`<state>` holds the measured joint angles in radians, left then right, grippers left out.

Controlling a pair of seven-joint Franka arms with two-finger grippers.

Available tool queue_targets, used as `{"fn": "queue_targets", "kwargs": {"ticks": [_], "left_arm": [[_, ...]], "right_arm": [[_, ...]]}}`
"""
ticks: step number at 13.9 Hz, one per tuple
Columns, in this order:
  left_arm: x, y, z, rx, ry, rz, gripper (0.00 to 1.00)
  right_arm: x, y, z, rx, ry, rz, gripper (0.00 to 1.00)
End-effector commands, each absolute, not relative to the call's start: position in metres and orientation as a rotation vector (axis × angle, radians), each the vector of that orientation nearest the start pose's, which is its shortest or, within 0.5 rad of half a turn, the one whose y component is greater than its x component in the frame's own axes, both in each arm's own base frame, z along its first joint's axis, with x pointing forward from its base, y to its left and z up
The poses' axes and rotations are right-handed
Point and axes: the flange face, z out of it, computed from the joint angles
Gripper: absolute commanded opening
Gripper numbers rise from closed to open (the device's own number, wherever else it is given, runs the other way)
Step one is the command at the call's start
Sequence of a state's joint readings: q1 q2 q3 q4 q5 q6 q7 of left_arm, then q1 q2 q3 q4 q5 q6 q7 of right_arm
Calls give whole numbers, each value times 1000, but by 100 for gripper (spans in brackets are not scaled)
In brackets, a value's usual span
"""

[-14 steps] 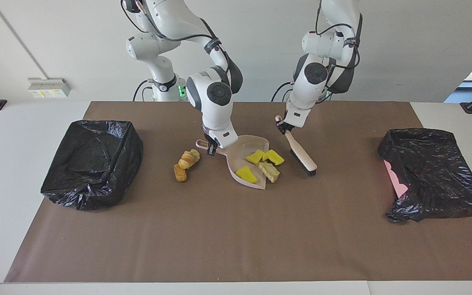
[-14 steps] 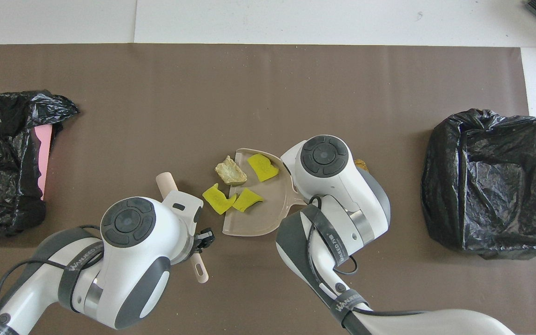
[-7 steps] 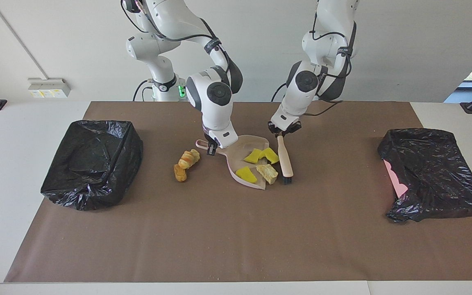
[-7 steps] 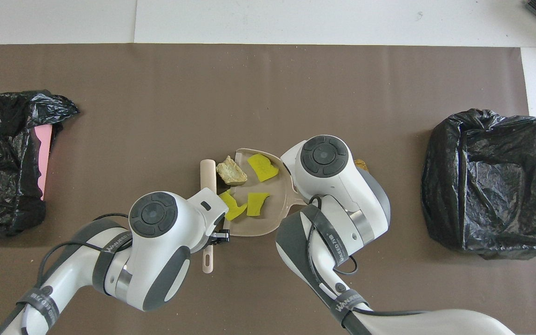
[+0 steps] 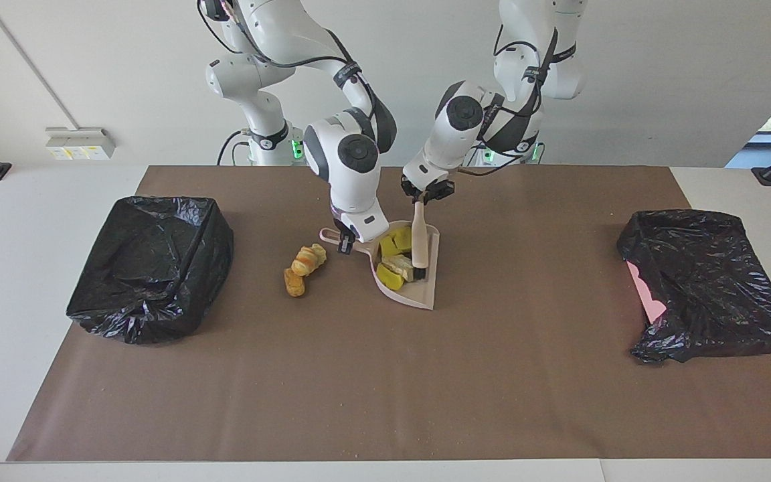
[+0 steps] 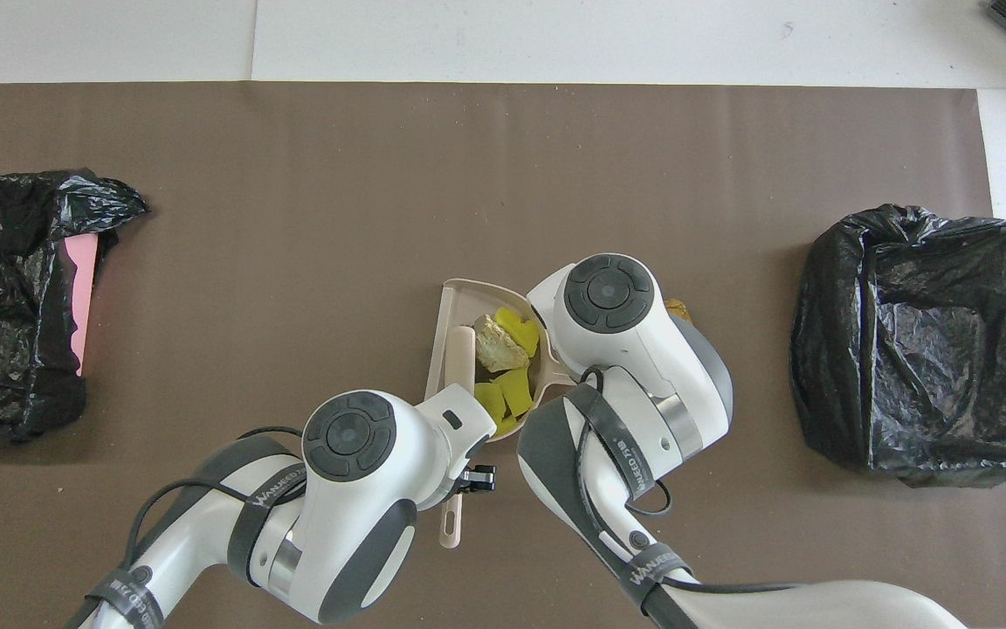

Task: Sweep and dump trash in bin
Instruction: 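Brush the yellow pieces into the dustpan held by the right gripper, then carry the dustpan to the far bag and tip it with the right gripper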

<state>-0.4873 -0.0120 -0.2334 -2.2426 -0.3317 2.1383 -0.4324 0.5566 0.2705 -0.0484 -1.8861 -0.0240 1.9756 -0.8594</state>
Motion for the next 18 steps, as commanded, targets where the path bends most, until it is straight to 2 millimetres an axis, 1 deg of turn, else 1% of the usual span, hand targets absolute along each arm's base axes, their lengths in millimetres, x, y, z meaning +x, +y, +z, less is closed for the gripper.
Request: {"fn": "queue_targets", "kwargs": {"ticks": [1, 2, 4, 6, 7, 8, 9, 10, 11, 12, 14, 15, 16, 17, 18], "left_arm": [[395, -325, 380, -3271, -15, 458, 0], [396, -321, 382, -3236, -52, 485, 0], [396, -318, 386, -3160, -132, 447, 0], [395, -319, 386, -3149, -185, 447, 0], [394, -319, 390, -3142, -232, 441, 0], [390, -320, 398, -3140, -260, 430, 0], [386, -320, 403, -3133, -253, 436, 0], [383, -321, 405, -3127, -249, 442, 0], [379, -323, 405, -3119, -270, 443, 0], [373, -327, 406, -3113, -280, 439, 0], [353, -340, 404, -3133, -215, 420, 0], [341, -348, 406, -3143, -182, 397, 0], [323, -356, 403, -3144, -143, 406, 0], [304, -365, 399, -3142, -136, 430, 0], [284, -378, 391, -3137, -165, 443, 0]], "right_arm": [[516, 287, 352, -2425, -1996, 272, 0], [516, 287, 352, -2425, -1996, 272, 0], [517, 286, 352, -2424, -1994, 272, 0], [518, 285, 353, -2432, -1986, 277, 0], [520, 280, 355, -2451, -1965, 273, 0], [524, 273, 365, -2472, -1944, 249, 0], [527, 261, 379, -2494, -1919, 225, 0], [530, 247, 396, -2516, -1893, 202, 0], [532, 228, 415, -2536, -1863, 197, 0], [533, 209, 434, -2561, -1825, 187, 0], [533, 169, 469, -2606, -1761, 175, 0], [534, 145, 486, -2641, -1708, 160, 0], [532, 116, 500, -2683, -1647, 158, 0], [530, 88, 513, -2730, -1604, 172, 0], [527, 58, 525, -2771, -1567, 188, 0]]}}
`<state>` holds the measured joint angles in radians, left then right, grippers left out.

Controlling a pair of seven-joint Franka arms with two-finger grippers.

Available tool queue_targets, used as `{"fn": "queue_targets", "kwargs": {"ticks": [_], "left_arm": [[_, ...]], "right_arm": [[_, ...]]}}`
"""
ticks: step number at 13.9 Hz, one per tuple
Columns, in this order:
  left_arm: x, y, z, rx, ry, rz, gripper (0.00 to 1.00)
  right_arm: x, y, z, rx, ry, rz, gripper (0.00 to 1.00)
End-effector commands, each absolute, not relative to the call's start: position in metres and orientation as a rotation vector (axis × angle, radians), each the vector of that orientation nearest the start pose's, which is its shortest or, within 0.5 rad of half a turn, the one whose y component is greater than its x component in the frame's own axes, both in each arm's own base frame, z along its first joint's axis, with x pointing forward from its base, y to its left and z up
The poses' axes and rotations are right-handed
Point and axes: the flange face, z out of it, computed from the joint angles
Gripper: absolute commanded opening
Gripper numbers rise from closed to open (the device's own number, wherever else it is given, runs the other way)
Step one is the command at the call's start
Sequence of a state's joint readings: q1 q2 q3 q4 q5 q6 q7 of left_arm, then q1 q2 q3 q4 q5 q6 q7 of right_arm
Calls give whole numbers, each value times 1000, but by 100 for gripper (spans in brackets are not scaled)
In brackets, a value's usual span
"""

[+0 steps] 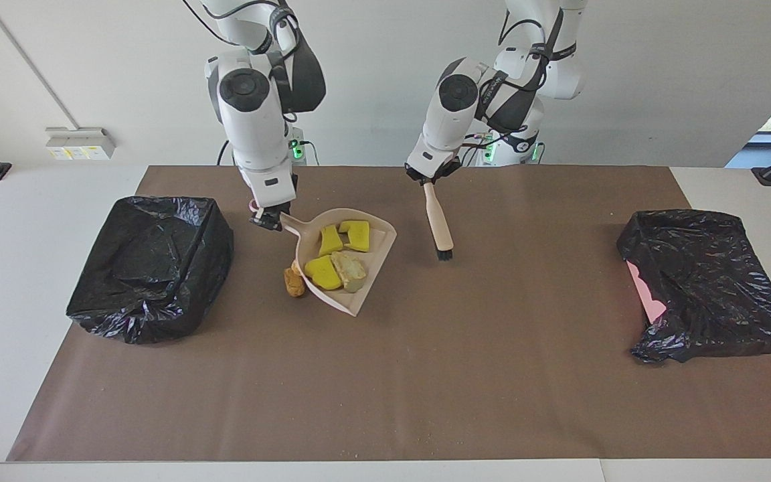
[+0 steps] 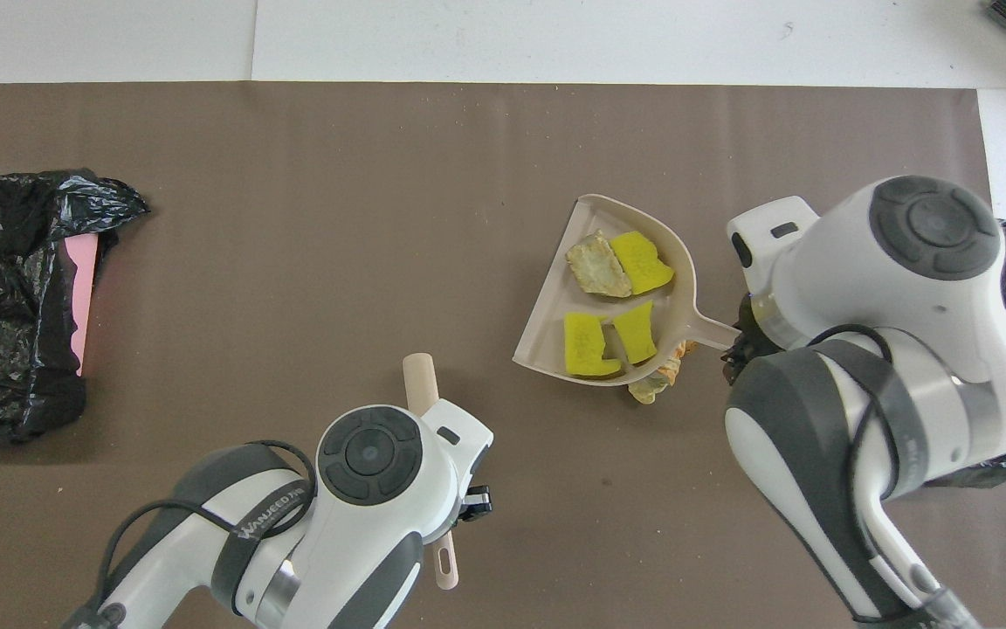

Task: Sweep and dump trash in bin
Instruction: 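Carry the dustpan to the far bag and tip it with the right gripper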

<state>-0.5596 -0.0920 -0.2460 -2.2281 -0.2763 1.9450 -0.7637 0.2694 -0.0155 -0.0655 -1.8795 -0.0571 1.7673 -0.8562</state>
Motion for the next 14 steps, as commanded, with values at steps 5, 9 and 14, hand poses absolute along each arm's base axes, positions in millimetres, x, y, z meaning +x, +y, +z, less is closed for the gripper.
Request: {"fn": "queue_targets", "kwargs": {"ticks": [5, 9, 14], "left_arm": [[201, -419, 371, -3184, -153, 347, 0], [169, -419, 354, -3199, -131, 301, 0], [172, -422, 338, -3203, -120, 324, 0]], "right_arm": [[512, -130, 533, -2752, -1606, 225, 0], [494, -236, 537, -2814, -1775, 317, 0], [505, -259, 541, -2626, -2283, 557, 0]]}}
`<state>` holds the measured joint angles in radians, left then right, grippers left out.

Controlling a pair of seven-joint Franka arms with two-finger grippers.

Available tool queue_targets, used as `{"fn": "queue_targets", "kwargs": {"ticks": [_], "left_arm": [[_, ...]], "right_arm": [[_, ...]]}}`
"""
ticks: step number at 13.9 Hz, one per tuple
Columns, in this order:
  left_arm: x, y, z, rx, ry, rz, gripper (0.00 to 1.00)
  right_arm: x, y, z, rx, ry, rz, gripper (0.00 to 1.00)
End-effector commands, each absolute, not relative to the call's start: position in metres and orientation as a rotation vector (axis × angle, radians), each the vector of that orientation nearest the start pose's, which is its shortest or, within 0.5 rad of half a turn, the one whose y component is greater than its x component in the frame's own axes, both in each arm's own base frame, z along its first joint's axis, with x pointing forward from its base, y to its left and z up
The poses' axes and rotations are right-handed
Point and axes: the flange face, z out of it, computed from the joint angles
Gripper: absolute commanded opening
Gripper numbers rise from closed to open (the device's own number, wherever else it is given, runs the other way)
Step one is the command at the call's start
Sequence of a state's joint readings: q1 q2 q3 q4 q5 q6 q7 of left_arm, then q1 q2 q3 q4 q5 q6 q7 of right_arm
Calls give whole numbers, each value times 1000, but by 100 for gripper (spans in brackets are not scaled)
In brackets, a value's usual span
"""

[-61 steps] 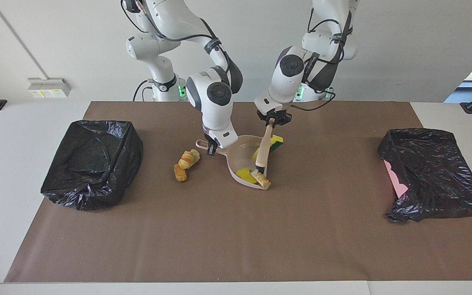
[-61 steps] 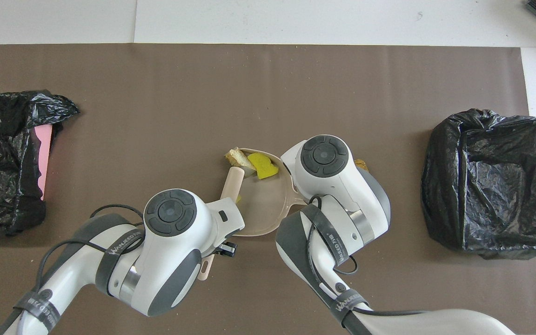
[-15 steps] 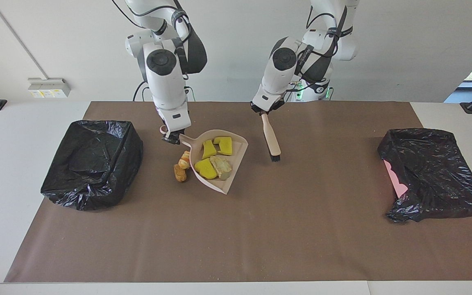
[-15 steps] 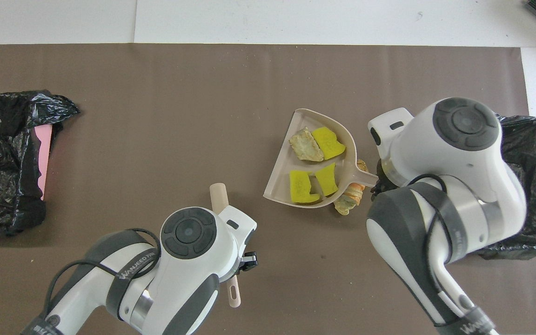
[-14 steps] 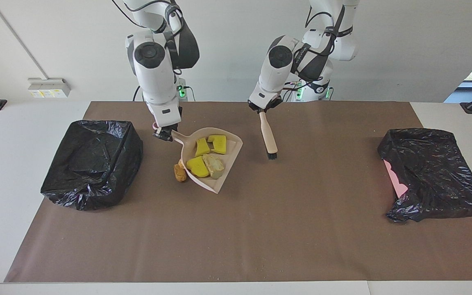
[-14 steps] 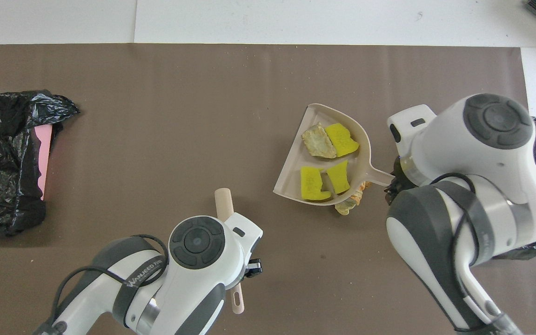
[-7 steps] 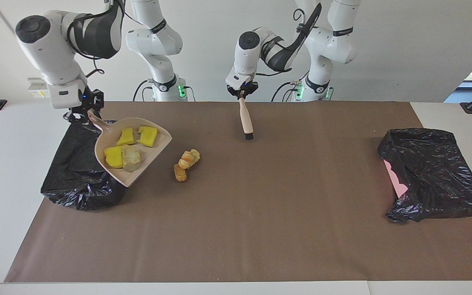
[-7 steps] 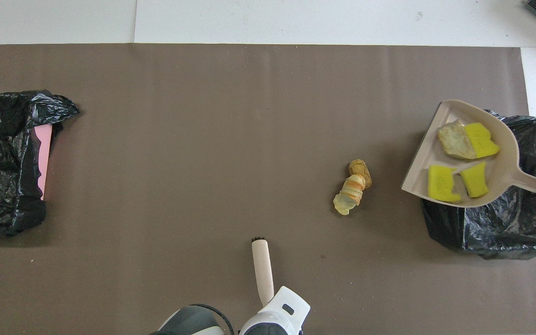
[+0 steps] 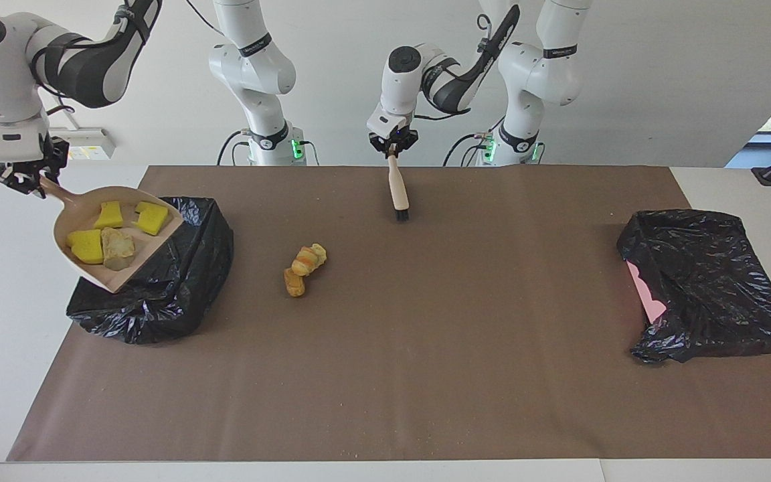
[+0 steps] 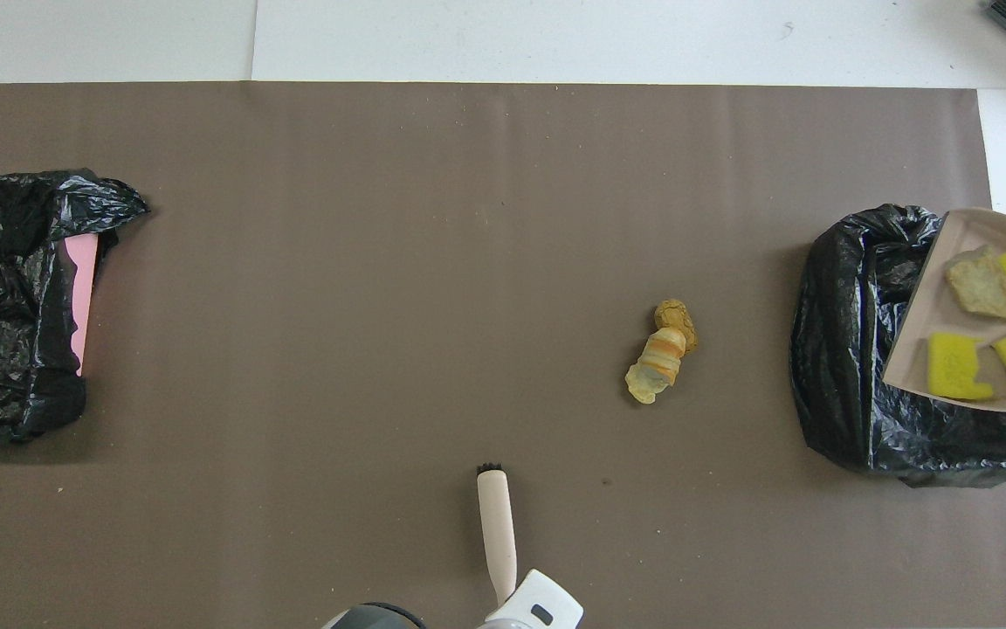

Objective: Sweep and dump trash in bin

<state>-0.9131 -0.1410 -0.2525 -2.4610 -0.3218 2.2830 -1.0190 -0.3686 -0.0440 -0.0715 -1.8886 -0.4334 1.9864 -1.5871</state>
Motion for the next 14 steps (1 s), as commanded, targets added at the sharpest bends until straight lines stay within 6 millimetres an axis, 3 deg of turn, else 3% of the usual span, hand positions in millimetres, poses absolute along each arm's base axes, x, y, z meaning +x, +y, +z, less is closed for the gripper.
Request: {"fn": "queue_targets", "kwargs": {"ticks": [1, 3, 4, 6, 8, 10, 14], "left_arm": [[175, -421, 334, -3200, -121, 342, 0], [176, -420, 329, -3201, -72, 400, 6], [179, -421, 330, -3206, -75, 408, 28], [199, -421, 334, -3218, -128, 410, 100], [252, -411, 360, -3265, -220, 376, 100], [302, -403, 401, -3262, -165, 340, 100], [418, -331, 493, -3240, -107, 24, 100]], "right_arm": [[508, -259, 540, -2560, -2380, 581, 0], [512, -266, 531, -2482, -2458, 597, 0], [514, -265, 529, -2405, -2526, 623, 0], [518, -260, 529, -2287, -2631, 668, 0], [526, -258, 529, -2136, -2779, 726, 0], [531, -255, 530, -2044, -2861, 746, 0], [545, -237, 534, -1773, -3050, 844, 0]]}}
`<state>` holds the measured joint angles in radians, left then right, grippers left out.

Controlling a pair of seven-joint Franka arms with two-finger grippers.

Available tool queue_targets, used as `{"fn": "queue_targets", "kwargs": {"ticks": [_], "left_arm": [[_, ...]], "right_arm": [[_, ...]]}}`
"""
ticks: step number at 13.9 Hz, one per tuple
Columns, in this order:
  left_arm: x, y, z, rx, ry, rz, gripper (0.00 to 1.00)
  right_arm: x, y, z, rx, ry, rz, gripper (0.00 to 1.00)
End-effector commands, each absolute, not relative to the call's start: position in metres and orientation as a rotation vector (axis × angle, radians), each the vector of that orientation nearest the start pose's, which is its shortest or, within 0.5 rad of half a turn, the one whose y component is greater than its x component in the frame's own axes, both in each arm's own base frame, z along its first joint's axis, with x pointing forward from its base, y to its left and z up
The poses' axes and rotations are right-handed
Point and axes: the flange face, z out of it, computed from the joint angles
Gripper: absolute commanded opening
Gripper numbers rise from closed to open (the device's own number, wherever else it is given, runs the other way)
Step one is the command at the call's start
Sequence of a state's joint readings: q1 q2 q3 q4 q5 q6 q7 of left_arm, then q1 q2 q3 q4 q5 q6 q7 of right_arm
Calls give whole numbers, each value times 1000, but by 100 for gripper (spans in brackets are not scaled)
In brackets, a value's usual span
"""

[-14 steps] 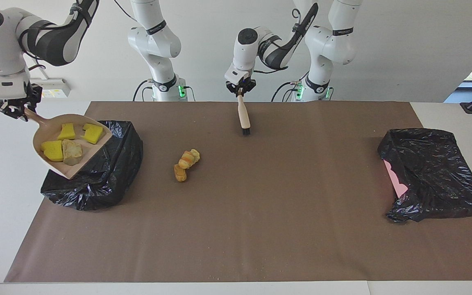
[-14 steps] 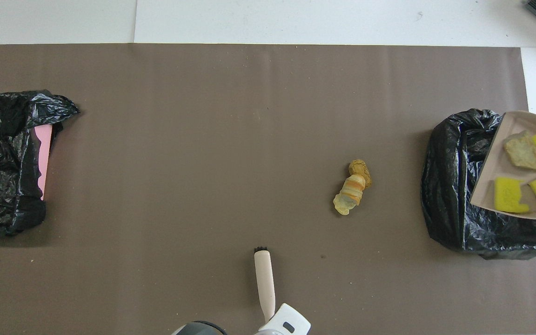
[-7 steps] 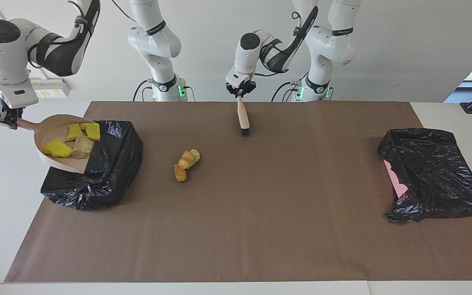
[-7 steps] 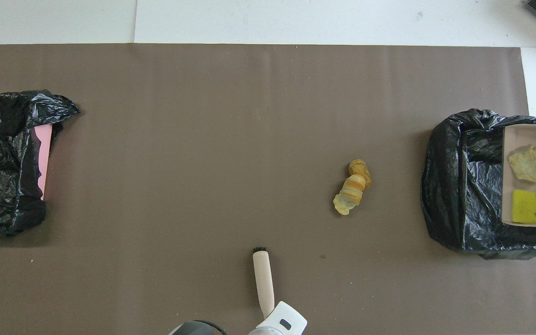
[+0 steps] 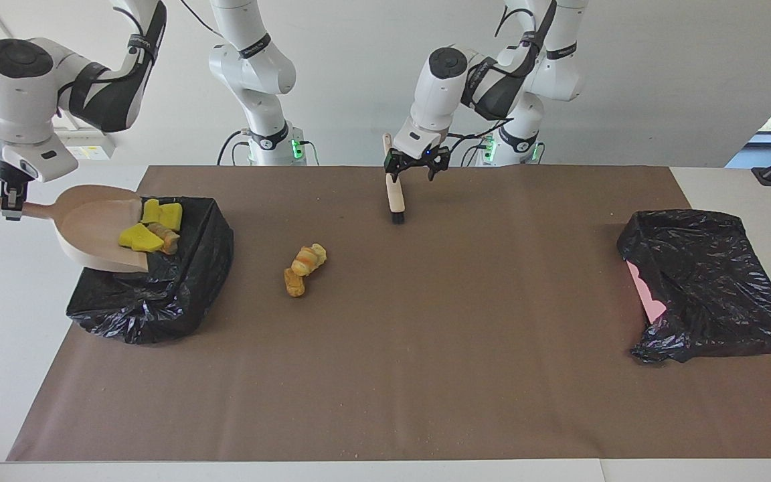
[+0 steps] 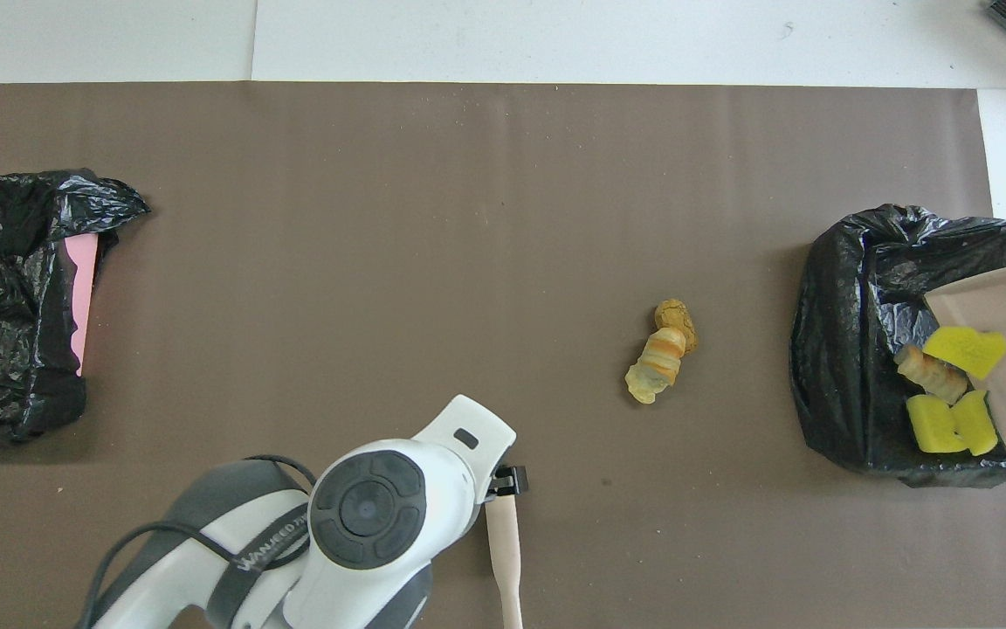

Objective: Sweep and dump trash in bin

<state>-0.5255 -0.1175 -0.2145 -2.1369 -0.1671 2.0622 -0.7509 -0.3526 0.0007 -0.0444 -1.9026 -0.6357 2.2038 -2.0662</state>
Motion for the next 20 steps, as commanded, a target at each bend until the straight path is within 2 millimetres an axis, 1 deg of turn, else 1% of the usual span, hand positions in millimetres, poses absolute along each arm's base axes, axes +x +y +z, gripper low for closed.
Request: {"fn": "queue_targets", "kwargs": {"ticks": [1, 2, 3, 4, 5, 6, 7, 8, 9, 10, 11, 12, 13, 14, 15, 16, 18, 19, 20], "left_arm": [[437, -310, 511, -3213, -71, -15, 100], [453, -289, 530, -3199, -37, -36, 100], [467, -270, 545, -3202, -21, -54, 100], [478, -249, 558, -3202, 2, -76, 100], [487, -233, 571, -3204, 34, -106, 100], [495, -214, 591, -3205, 52, -133, 100], [502, -191, 615, -3204, 55, -140, 100], [503, -172, 634, -3192, 100, -105, 100], [500, -158, 652, -3181, 175, -87, 100], [502, -141, 668, -3166, 214, -97, 100], [505, -123, 685, -3150, 216, -117, 100], [509, -110, 695, -3147, 205, -114, 100], [516, -103, 701, -3150, 218, -100, 100], [520, -95, 706, -3152, 233, -84, 100], [523, -87, 710, -3153, 241, -91, 100], [525, -82, 709, -3152, 248, -90, 100], [526, -76, 709, -3149, 272, -85, 100], [526, -76, 709, -3149, 270, -85, 100], [526, -75, 709, -3149, 270, -90, 100]], "right_arm": [[547, -236, 537, 1247, 2247, -634, 0], [550, -227, 545, 1205, 2242, -651, 0], [552, -223, 554, 1196, 2234, -656, 0], [551, -224, 561, 1192, 2222, -657, 0], [550, -223, 568, 1177, 2215, -664, 0], [546, -224, 576, 1188, 2195, -663, 0], [541, -230, 590, 1203, 2165, -660, 0], [537, -234, 599, 1211, 2147, -660, 0], [531, -237, 608, 1236, 2134, -666, 0], [524, -240, 619, 1276, 2118, -678, 0], [515, -239, 628, 1343, 2105, -693, 0], [509, -231, 634, 1404, 2084, -695, 0], [503, -222, 640, 1474, 2039, -686, 0], [504, -203, 642, 1527, 2004, -675, 0], [505, -187, 639, 1604, 1967, -664, 0], [505, -167, 636, 1705, 1926, -623, 0], [500, -130, 627, 1934, 1807, -516, 0], [498, -115, 623, 2023, 1736, -479, 0], [498, -96, 619, 2078, 1695, -428, 0]]}}
